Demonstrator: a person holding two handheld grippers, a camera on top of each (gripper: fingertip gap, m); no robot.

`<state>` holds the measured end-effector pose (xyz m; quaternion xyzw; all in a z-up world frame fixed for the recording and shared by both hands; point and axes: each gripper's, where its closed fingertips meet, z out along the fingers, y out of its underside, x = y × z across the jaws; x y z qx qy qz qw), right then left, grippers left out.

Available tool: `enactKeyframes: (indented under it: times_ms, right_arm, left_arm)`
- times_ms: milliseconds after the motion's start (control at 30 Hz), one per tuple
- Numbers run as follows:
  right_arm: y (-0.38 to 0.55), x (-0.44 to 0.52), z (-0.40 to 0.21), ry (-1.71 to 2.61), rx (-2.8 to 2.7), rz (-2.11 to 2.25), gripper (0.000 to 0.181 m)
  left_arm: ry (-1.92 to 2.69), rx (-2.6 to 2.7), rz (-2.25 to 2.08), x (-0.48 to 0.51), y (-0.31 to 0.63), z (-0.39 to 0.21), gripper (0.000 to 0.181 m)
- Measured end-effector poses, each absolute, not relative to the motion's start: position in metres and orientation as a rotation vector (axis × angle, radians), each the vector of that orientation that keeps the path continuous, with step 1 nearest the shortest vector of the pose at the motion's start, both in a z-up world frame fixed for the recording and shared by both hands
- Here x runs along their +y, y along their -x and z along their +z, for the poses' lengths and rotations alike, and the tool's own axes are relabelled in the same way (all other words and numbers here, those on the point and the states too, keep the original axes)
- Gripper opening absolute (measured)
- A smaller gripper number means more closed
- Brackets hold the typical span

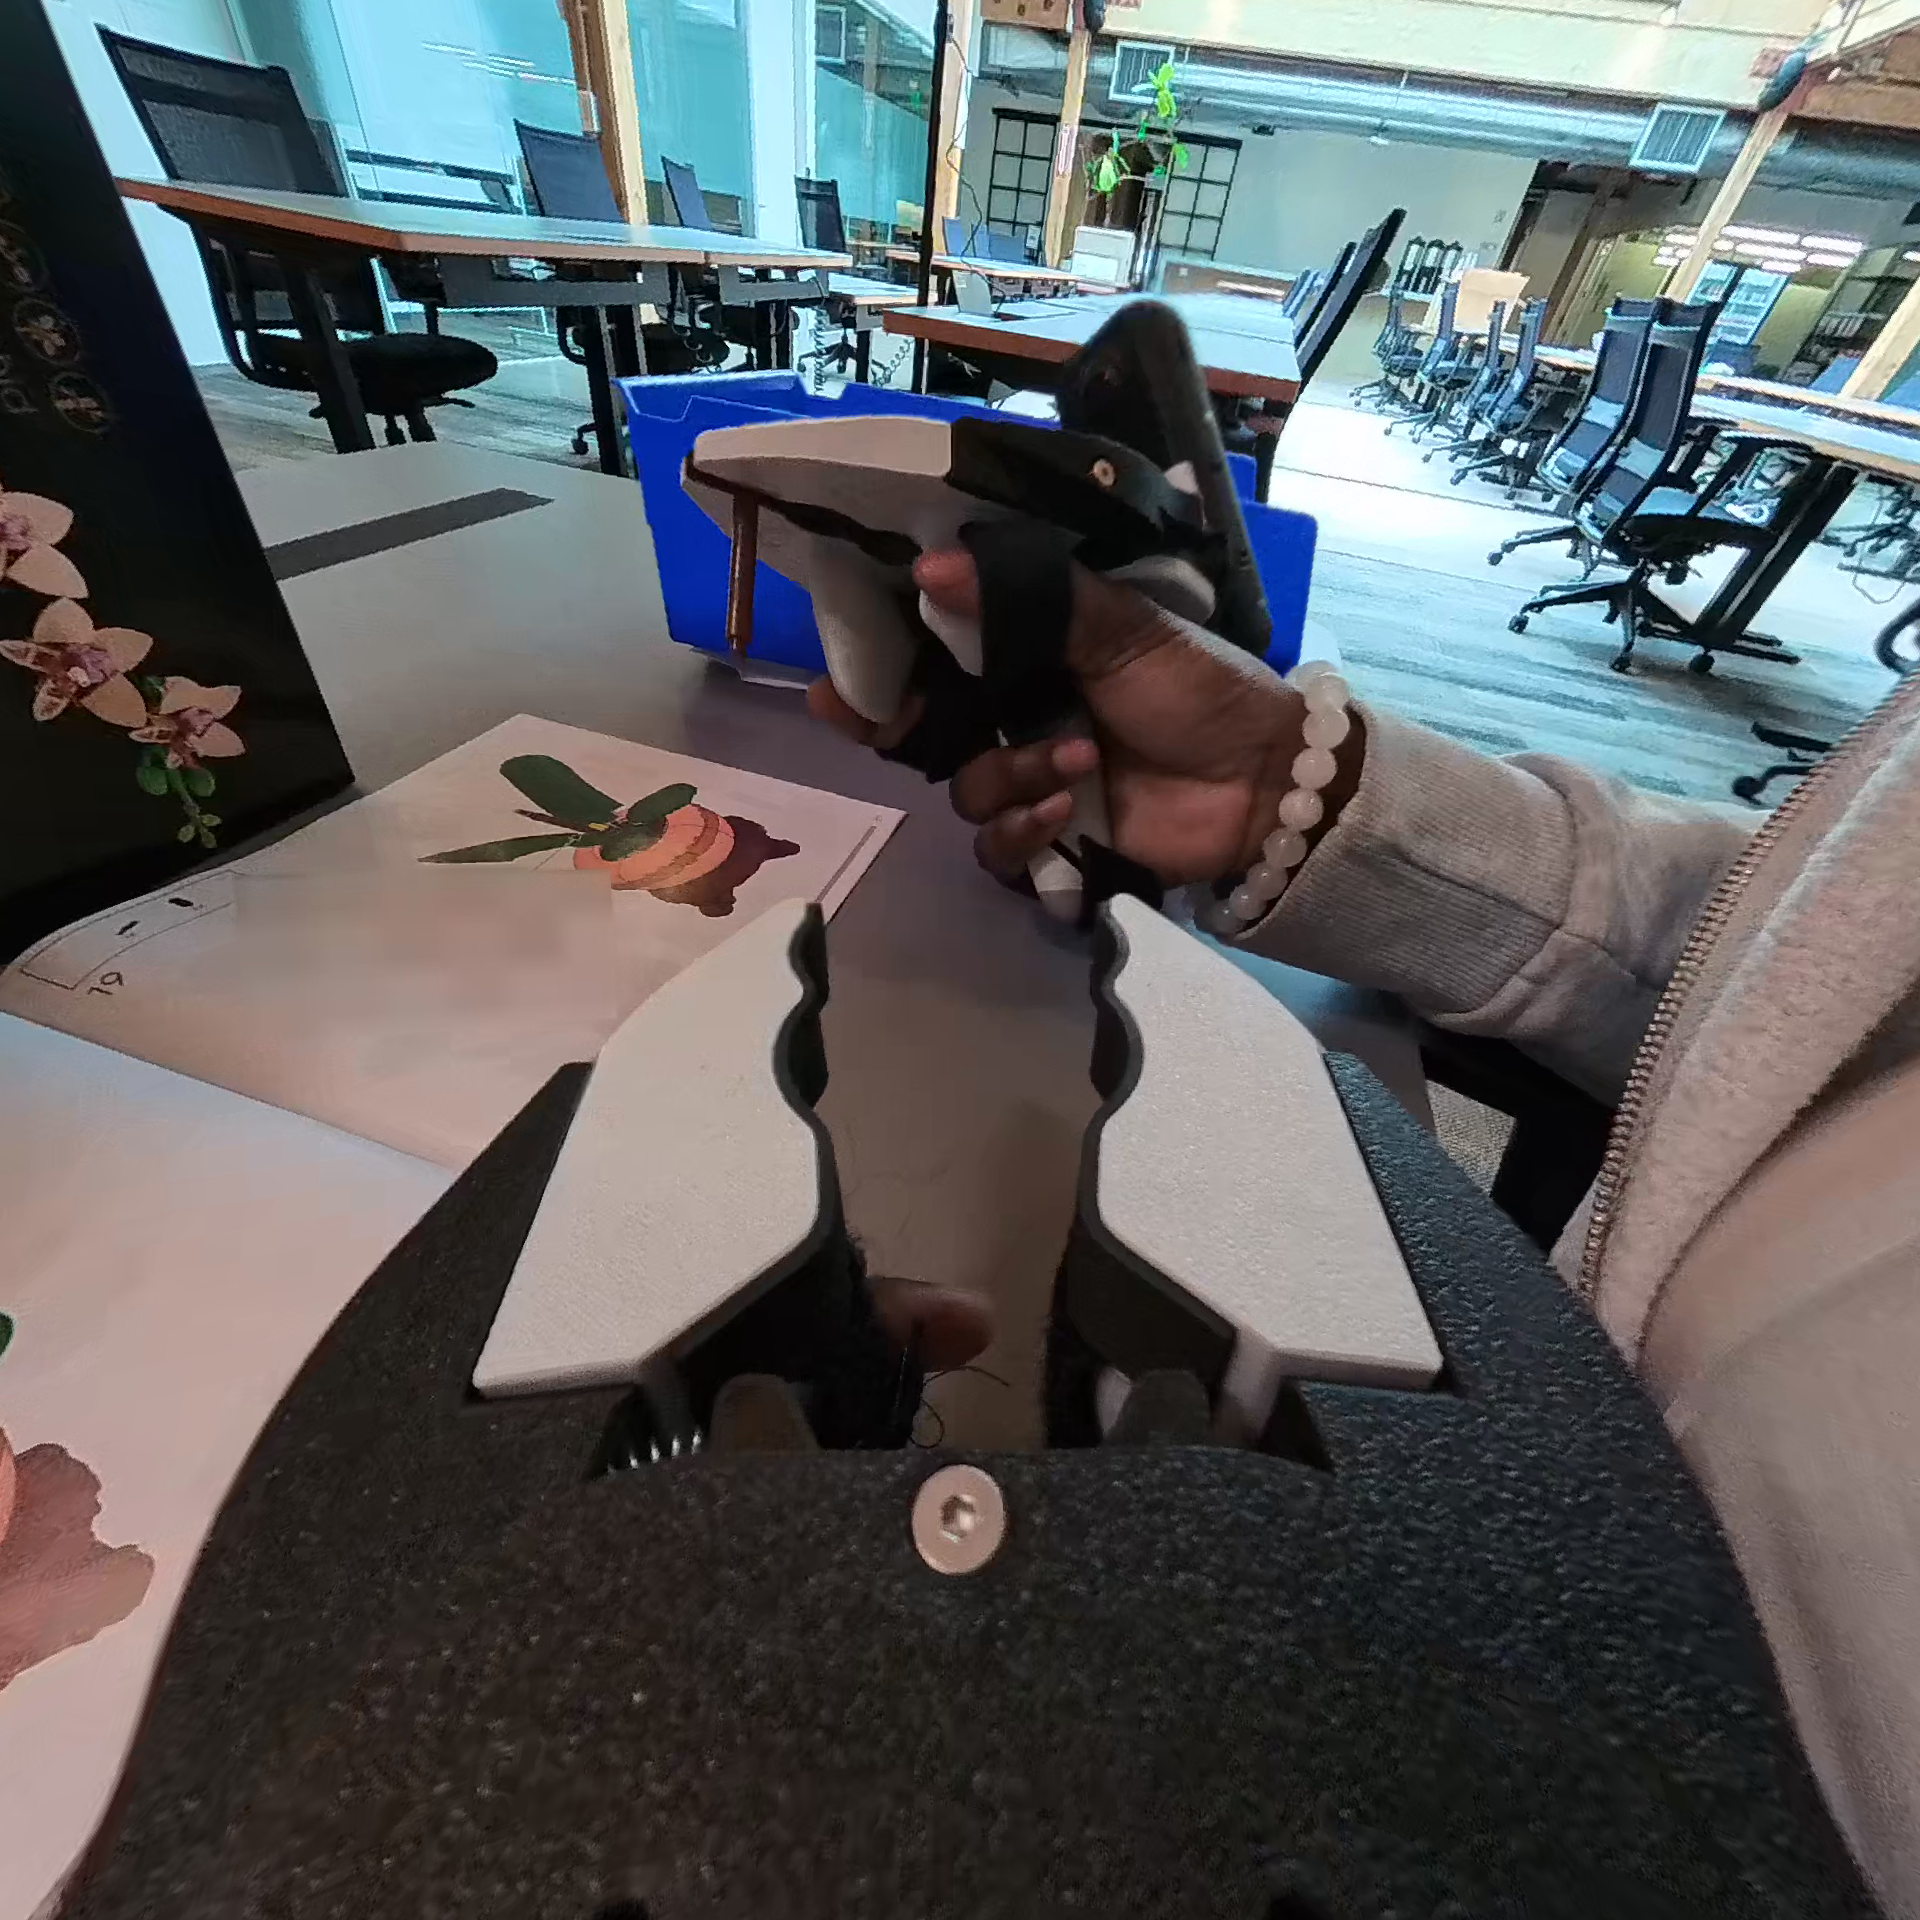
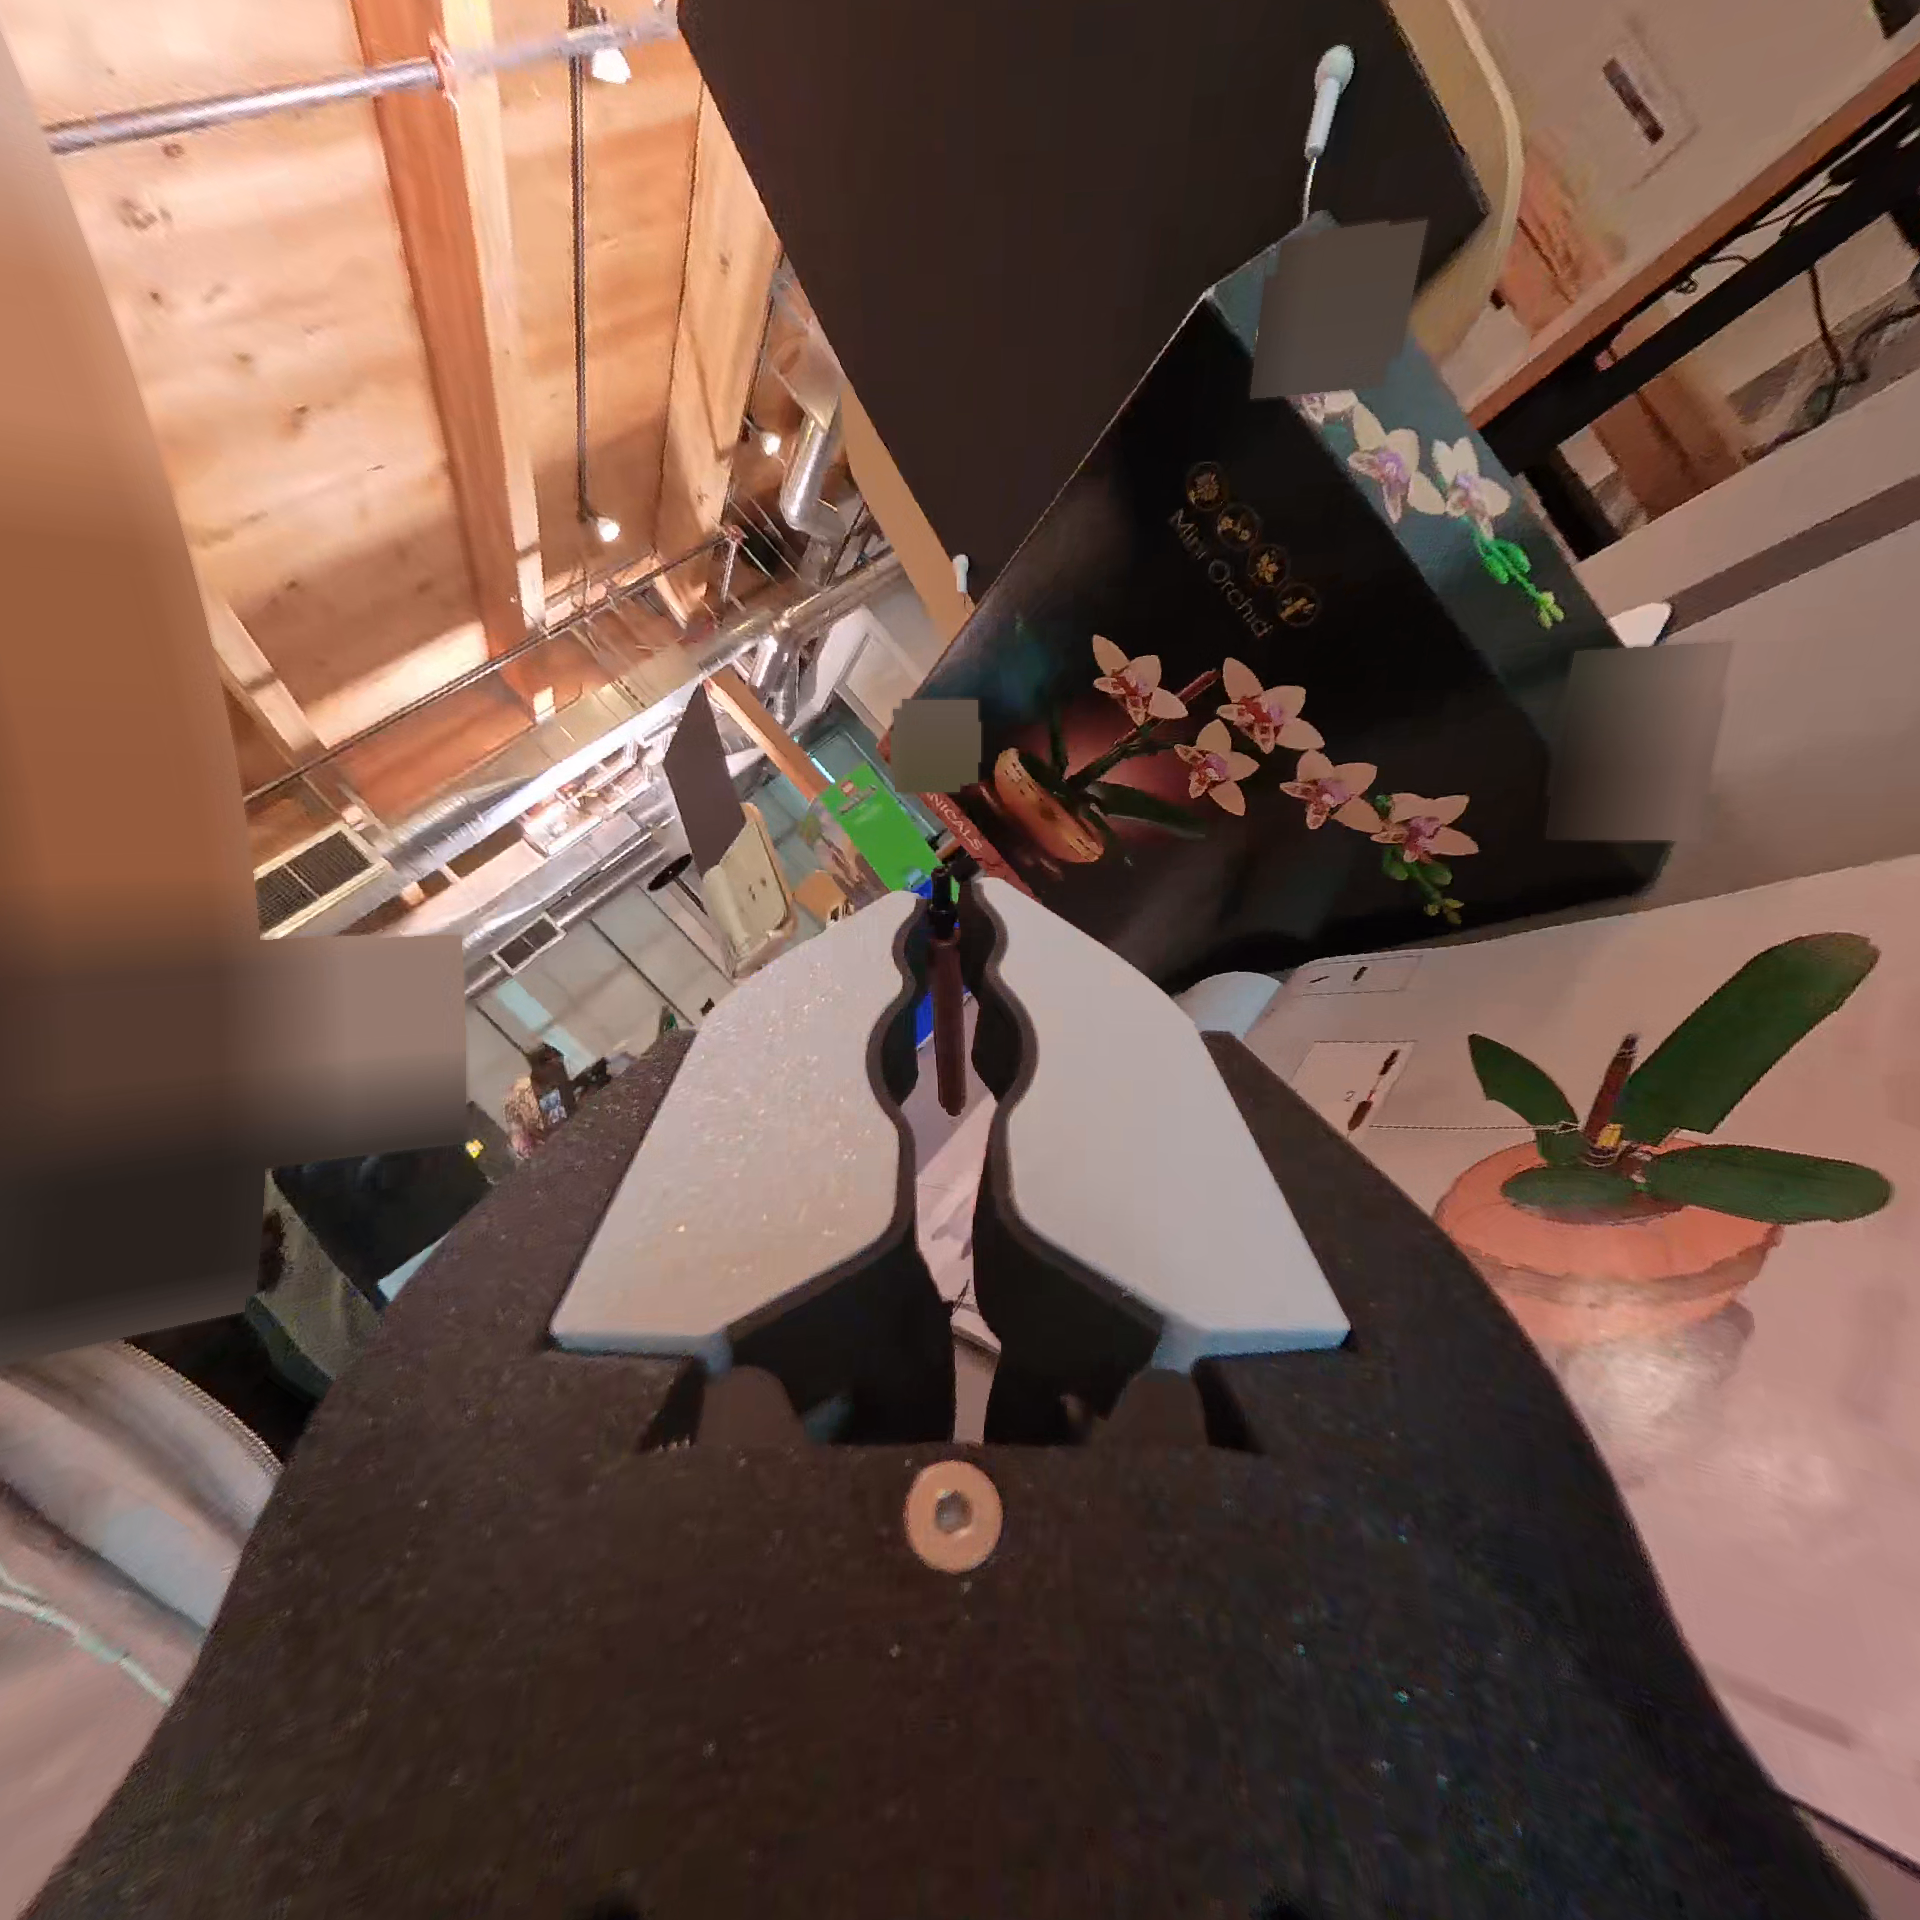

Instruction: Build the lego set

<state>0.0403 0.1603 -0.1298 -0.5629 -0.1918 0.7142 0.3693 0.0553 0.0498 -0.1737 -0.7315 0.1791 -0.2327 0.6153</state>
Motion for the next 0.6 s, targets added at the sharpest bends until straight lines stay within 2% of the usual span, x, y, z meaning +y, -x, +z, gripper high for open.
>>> enactKeyframes:
  times_ms: [200, 233, 267, 300, 600]
  right_arm:
    - [-0.025, 0.14, -0.11, 1.337, -0.55, 1.924, 0.004]
    - [-0.023, 0.134, -0.104, 1.302, -0.576, 1.95, 0.004]
    - [-0.02, 0.125, -0.099, 1.263, -0.618, 1.966, 0.004]
    - [-0.017, 0.116, -0.096, 1.233, -0.668, 1.964, 0.005]
    - [0.009, 0.054, -0.077, 1.071, -0.956, 2.019, 0.004]
  left_arm:
    - [1.65, 0.46, -0.513, 0.042, -0.058, -0.171, 0.033]
    - [1.642, 0.482, -0.5, 0.04, -0.059, -0.17, 0.023]
    - [1.629, 0.513, -0.49, 0.036, -0.062, -0.168, 0.007]
    - [1.615, 0.541, -0.478, 0.032, -0.064, -0.166, 0.0]
    - [1.499, 0.465, -0.376, -0.018, -0.037, -0.129, 0.004]
